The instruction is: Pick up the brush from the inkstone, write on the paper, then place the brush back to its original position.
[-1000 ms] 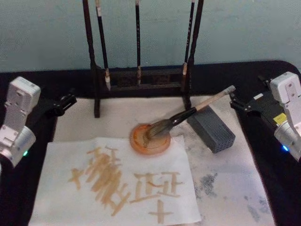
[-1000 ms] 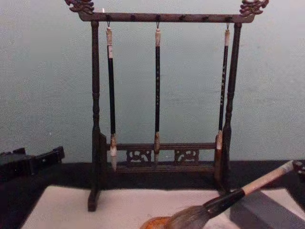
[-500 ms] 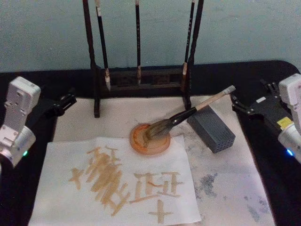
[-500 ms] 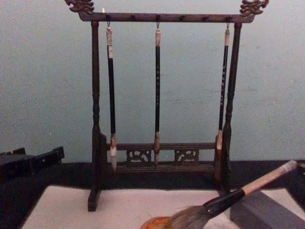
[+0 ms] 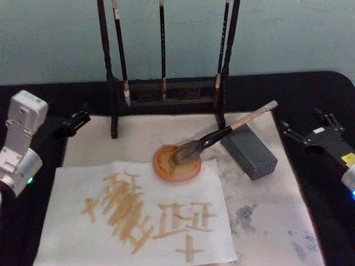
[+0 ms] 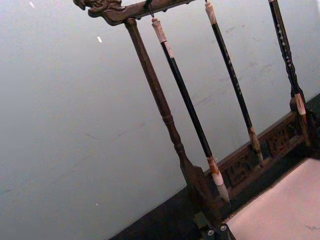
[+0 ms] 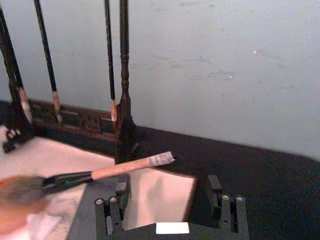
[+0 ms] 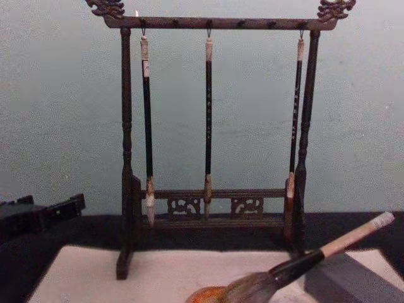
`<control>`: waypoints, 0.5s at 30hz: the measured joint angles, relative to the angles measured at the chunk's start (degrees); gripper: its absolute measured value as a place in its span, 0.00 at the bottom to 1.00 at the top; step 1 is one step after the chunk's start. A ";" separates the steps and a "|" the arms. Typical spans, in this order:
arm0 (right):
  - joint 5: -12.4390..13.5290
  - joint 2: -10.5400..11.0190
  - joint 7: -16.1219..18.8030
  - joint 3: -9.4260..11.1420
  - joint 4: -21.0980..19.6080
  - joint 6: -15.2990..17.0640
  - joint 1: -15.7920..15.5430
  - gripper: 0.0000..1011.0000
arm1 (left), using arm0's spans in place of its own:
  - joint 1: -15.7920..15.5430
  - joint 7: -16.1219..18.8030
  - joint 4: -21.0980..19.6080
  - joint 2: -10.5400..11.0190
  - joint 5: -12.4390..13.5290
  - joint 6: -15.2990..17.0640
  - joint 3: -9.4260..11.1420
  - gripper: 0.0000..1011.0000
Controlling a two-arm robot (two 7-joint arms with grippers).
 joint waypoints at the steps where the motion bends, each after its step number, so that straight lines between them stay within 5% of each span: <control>1: 1.02 -0.16 0.63 0.40 -0.07 0.29 -0.20 0.99 | 0.00 0.00 0.00 0.00 0.00 0.00 0.00 0.99; 6: 7.71 -1.61 4.70 2.83 0.14 2.39 -0.83 0.99 | 0.00 0.00 0.00 0.00 0.00 0.00 0.00 0.99; 11: 18.58 -4.63 11.99 6.06 2.77 6.45 -0.55 0.99 | 0.00 0.00 0.00 0.00 0.00 0.00 0.00 0.99; 15: 24.46 -5.87 14.83 7.24 4.48 9.61 0.15 0.99 | 0.00 0.00 0.00 0.00 0.00 0.00 0.00 0.99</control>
